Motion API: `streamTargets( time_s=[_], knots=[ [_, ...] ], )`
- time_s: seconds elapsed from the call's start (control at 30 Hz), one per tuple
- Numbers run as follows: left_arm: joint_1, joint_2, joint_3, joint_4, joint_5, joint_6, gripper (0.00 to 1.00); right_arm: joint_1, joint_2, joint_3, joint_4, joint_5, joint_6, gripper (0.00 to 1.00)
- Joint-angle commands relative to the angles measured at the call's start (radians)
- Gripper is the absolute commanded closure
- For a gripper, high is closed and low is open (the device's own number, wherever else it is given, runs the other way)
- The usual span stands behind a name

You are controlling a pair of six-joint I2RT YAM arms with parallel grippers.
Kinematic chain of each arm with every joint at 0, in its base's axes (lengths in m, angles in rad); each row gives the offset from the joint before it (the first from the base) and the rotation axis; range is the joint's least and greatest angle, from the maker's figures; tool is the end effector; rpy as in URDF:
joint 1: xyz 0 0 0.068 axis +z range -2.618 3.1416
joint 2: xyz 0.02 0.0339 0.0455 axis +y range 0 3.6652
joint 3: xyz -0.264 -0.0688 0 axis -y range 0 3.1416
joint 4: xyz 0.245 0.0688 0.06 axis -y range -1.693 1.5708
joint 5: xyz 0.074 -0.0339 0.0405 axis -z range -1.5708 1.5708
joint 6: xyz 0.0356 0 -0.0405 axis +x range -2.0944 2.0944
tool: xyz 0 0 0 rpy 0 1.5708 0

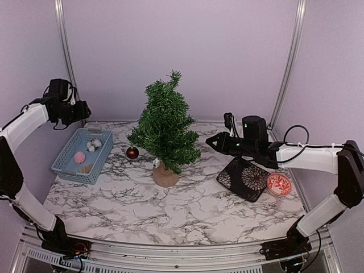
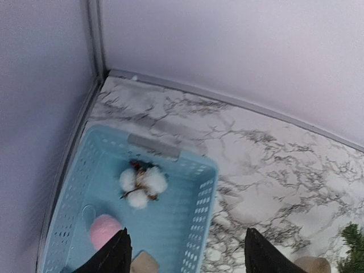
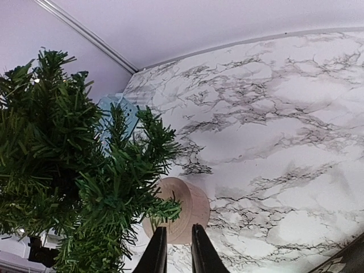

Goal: Decorate the small christmas tree

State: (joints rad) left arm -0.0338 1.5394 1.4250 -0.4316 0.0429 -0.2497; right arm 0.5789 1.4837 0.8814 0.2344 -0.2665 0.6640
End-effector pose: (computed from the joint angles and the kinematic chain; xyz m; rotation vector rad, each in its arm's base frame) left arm 0.3553 -0.0135 0.3521 -0.2033 2.1139 -0.2138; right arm 0.2745 0.1906 0.2482 -0.1024 2.0811 1.0552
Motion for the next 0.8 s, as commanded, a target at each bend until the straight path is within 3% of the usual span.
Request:
streamTargets(
  time_s=[0.0, 0.23, 0.43, 0.77],
  knots=[
    [0.094, -0.053, -0.134, -0.197, -0.032, 0.058, 0.31, -0.006, -0.058, 0.080, -0.121, 0.011, -0.143, 0.85],
    [0.162, 0.001, -0.242, -0.203, -0.092, 0.091, 0.31, -0.009, -0.090, 0.118, -0.189, 0.010, -0.210, 0.84],
    [0.163, 0.133, -0.181, -0.198, -0.154, 0.117, 0.29, -0.010, -0.106, 0.117, -0.206, 0.010, -0.218, 0.84],
    [0.161, 0.317, -0.102, -0.193, -0.117, 0.128, 0.28, -0.011, -0.109, 0.114, -0.225, 0.018, -0.217, 0.83]
  ],
)
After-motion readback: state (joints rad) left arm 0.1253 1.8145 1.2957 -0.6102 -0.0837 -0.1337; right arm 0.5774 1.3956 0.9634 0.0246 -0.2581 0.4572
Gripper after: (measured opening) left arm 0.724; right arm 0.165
